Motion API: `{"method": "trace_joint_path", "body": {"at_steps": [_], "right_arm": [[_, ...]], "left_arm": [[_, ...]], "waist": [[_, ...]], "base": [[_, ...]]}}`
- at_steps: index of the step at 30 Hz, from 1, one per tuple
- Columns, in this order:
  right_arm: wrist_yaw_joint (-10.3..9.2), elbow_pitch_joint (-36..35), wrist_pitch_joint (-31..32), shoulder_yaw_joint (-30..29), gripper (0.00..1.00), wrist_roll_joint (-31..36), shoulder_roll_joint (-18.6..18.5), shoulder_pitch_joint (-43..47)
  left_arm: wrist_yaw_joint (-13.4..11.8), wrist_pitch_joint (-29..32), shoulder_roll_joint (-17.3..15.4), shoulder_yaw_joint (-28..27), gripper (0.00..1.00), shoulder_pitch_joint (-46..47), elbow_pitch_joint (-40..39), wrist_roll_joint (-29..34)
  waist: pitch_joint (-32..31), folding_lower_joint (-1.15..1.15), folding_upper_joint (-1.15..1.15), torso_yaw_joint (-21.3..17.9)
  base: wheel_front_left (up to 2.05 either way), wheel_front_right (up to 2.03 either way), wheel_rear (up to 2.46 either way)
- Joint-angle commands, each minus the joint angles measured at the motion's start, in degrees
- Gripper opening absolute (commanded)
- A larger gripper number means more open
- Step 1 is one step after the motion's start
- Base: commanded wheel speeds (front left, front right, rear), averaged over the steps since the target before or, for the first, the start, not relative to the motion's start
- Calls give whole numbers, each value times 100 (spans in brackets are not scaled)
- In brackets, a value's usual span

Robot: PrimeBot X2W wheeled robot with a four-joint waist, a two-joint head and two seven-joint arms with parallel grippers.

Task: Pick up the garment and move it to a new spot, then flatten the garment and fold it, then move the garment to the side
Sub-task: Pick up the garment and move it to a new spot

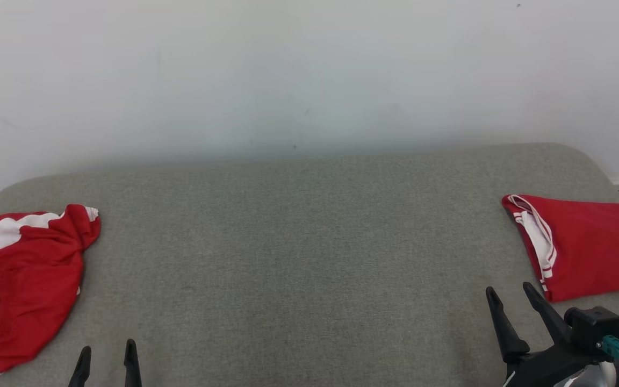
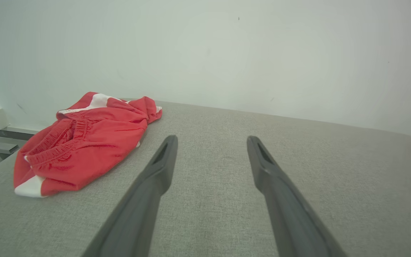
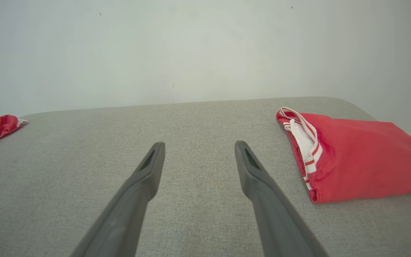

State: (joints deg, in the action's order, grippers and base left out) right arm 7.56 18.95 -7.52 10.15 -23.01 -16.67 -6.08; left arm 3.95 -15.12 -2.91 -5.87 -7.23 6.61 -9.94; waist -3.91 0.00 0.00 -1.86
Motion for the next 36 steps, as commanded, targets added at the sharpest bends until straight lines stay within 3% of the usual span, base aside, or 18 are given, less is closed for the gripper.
{"method": "trace_joint_path", "body": {"at_steps": [1,10,22,29,36], "right_arm": [[-17,-6,5,11,100,-23,-15,41],[-17,-13,-2,88,100,-54,21,92],[-17,144,-127,238,100,-67,197,105],[-17,256,-215,326,100,-81,276,53],[-17,334,-254,354,100,-86,282,28]], "left_arm": [[-31,0,0,-8,100,-12,-5,-2],[19,-1,-14,-155,100,-124,32,74],[72,-1,-135,-375,100,-330,20,169],[55,-1,-169,-505,100,-424,-7,131],[24,-1,-153,-560,100,-479,-63,124]], "waist": [[-35,0,0,166],[-132,0,0,845],[-226,0,0,2079],[-253,0,0,2431],[-272,0,0,2545]], "base": [[0,0,0],[0,0,0],[0,0,0],[0,0,0],[0,0,0]]}}
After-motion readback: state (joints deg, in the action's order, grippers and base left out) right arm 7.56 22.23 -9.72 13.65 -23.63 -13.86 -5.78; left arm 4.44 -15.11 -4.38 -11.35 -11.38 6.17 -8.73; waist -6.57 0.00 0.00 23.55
